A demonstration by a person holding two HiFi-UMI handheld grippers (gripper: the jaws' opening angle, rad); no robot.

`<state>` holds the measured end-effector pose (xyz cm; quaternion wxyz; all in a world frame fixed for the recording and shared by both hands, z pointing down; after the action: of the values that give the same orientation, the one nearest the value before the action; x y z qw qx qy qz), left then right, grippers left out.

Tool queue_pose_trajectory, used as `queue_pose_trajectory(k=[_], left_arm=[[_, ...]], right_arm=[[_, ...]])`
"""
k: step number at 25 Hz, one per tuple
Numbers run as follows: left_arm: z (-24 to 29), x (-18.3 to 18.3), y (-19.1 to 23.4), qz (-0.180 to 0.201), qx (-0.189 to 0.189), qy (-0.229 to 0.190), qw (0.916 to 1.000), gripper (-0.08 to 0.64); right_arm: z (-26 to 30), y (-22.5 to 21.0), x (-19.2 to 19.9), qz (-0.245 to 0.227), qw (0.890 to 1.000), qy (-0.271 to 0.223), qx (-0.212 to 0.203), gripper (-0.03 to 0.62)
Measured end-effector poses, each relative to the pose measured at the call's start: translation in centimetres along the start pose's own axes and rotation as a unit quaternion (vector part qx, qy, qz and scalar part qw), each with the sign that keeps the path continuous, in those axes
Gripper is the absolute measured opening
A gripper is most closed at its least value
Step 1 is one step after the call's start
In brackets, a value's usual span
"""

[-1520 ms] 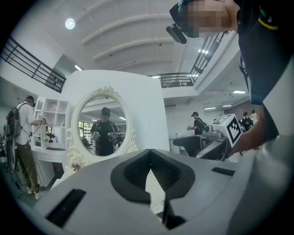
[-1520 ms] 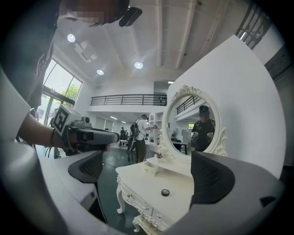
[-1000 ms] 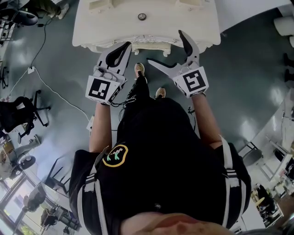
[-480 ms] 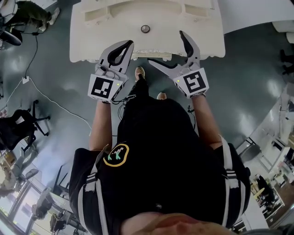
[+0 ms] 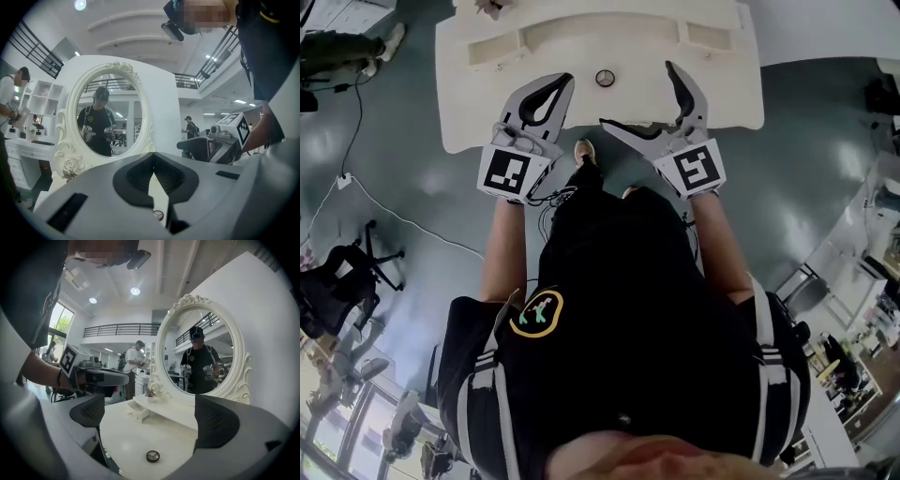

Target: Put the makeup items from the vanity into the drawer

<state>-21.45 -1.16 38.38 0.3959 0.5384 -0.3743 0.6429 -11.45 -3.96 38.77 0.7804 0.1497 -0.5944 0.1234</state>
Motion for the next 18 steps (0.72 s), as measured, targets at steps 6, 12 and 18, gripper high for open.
queue_pose_trajectory(k=[6,12,18], left_arm=[[1.5,0.5,2.2,-0.006,0.015,0.002,0.9999,0.018],[3.0,0.9,2.5,-0.008,-0.005,0.017,0.9998,0.018],[4.3,0.5,2.4,-0.012,-0.028,0.028,0.9991,0.018]], right_arm=[[2.6,-1.1,0.0,0.000,1.000,0.010,0.006,0.598],[3.7,-2.1,1.2,0.008,1.000,0.011,-0.019,0.598],[5.5,-3.1,4.4,0.003,0.998,0.041,-0.048,0.598]])
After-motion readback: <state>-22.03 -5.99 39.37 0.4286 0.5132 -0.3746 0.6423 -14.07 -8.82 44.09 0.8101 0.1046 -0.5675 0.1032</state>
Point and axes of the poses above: the fingertips, and each gripper's own axes: z forward along the fingers, y to its left, x out of its underside, the point moved 2 cm from there along -z, backward along the fingers, and after that the axes turned 6 degrees about y, right-handed, at the moved point
